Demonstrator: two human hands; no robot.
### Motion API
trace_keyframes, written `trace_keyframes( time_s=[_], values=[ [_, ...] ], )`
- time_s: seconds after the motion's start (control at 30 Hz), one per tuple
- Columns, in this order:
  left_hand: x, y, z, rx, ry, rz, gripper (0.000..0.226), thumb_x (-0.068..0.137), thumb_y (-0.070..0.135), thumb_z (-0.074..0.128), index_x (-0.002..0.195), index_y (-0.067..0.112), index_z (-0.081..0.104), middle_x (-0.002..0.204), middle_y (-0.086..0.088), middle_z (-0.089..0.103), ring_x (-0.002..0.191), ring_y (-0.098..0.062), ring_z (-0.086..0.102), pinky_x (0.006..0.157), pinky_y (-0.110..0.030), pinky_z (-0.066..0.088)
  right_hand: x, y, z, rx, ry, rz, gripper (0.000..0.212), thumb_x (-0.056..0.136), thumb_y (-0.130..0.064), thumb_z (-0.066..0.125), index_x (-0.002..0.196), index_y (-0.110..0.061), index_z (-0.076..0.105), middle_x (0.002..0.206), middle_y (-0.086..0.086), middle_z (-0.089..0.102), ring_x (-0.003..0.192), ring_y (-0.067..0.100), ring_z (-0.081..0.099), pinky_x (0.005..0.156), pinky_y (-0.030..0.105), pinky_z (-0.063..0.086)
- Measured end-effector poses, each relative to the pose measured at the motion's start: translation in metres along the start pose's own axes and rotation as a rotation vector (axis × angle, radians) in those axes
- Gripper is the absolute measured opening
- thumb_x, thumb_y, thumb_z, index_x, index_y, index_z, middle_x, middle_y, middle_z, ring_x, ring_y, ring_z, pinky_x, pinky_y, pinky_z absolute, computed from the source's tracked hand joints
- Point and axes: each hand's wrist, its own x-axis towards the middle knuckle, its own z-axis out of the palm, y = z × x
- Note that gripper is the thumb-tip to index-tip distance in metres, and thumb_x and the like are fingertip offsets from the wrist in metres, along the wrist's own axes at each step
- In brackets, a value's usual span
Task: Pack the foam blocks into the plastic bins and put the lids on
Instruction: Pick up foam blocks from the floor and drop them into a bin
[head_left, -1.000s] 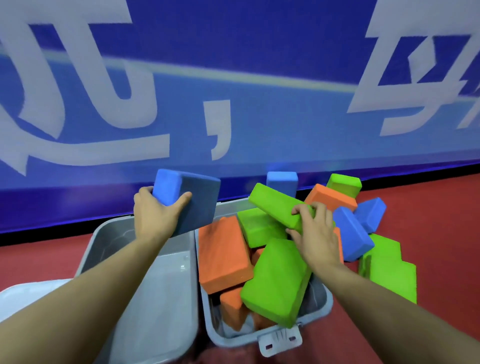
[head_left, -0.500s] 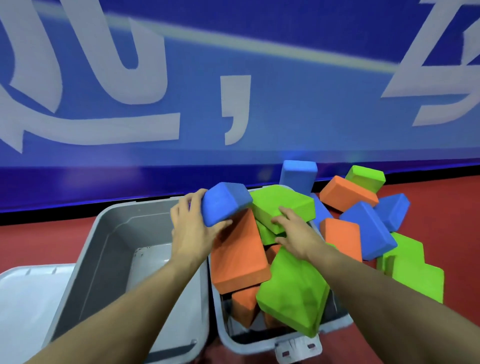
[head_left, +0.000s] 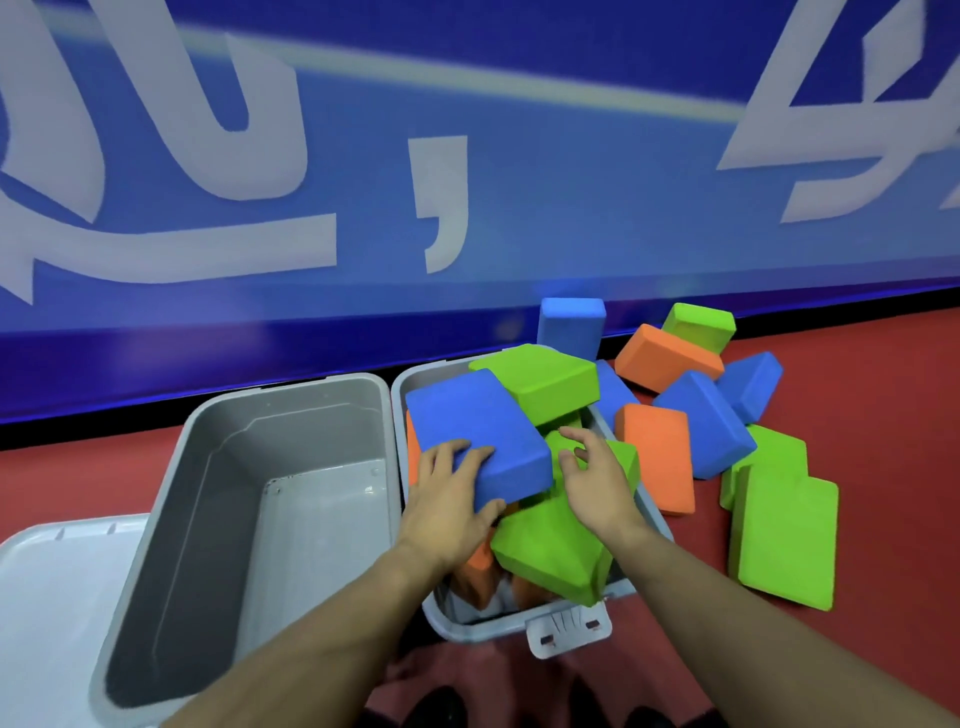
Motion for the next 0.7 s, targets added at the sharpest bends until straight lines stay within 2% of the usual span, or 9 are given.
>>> trace_keyframes(
  time_s=[0.17, 0.27, 0.43, 0.5, 0.57, 0.7],
  values=[
    [0.000, 0.020, -0.009, 0.115, 0.061, -0.045, 0.066, 0.088, 0.059, 0.060, 0.147, 0.035, 0.042, 0.149, 0.006, 0.034, 0.140, -0.020, 0.027, 0.117, -0.048, 0.026, -0.008, 0.010, -0.026, -0.052, 0.031, -0.034, 0.035, 0.103, -0.021, 0.052, 0.137, -0.016, 0.055, 0.143, 0.005, 0.053, 0.132, 0.025, 0.050, 0.111, 0.045, 0.040],
    [-0.002, 0.044, -0.014, 0.095, 0.101, -0.047, 0.062, 0.088, 0.060, 0.060, 0.144, 0.037, 0.045, 0.148, 0.007, 0.037, 0.139, -0.019, 0.028, 0.117, -0.053, 0.024, -0.016, 0.011, -0.047, -0.079, 0.032, -0.027, 0.036, 0.102, -0.022, 0.054, 0.137, -0.014, 0.054, 0.141, 0.007, 0.054, 0.133, 0.025, 0.050, 0.111, 0.042, 0.039],
    [-0.004, 0.100, -0.010, 0.001, 0.179, 0.105, 0.054, 0.090, 0.059, 0.059, 0.137, 0.032, 0.053, 0.137, 0.007, 0.048, 0.130, -0.018, 0.039, 0.107, -0.040, 0.033, -0.035, 0.027, -0.094, -0.189, 0.007, 0.059, 0.046, 0.099, -0.031, 0.059, 0.142, -0.017, 0.051, 0.142, 0.010, 0.053, 0.130, 0.026, 0.051, 0.109, 0.035, 0.038],
    [-0.003, 0.126, -0.001, -0.048, 0.136, 0.157, 0.054, 0.091, 0.056, 0.060, 0.138, 0.029, 0.051, 0.135, 0.006, 0.049, 0.128, -0.018, 0.041, 0.105, -0.037, 0.035, -0.037, 0.041, -0.118, -0.229, 0.016, 0.121, 0.053, 0.097, -0.035, 0.061, 0.144, -0.015, 0.049, 0.146, 0.012, 0.051, 0.134, 0.027, 0.048, 0.112, 0.035, 0.036],
    [0.001, 0.149, 0.015, -0.124, 0.062, 0.162, 0.057, 0.093, 0.052, 0.061, 0.141, 0.025, 0.048, 0.136, 0.003, 0.048, 0.129, -0.019, 0.041, 0.109, -0.036, 0.035, -0.036, 0.059, -0.142, -0.241, 0.040, 0.188, 0.058, 0.095, -0.038, 0.064, 0.145, -0.013, 0.048, 0.148, 0.014, 0.050, 0.136, 0.028, 0.048, 0.113, 0.036, 0.036],
    [0.023, 0.186, 0.070, -0.348, -0.108, -0.005, 0.063, 0.092, 0.047, 0.067, 0.144, 0.017, 0.046, 0.141, -0.004, 0.047, 0.131, -0.020, 0.046, 0.114, -0.036, 0.035, -0.022, 0.109, -0.183, -0.241, 0.086, 0.287, 0.067, 0.090, -0.040, 0.070, 0.145, -0.010, 0.047, 0.146, 0.016, 0.050, 0.135, 0.029, 0.048, 0.113, 0.037, 0.037]
  ],
)
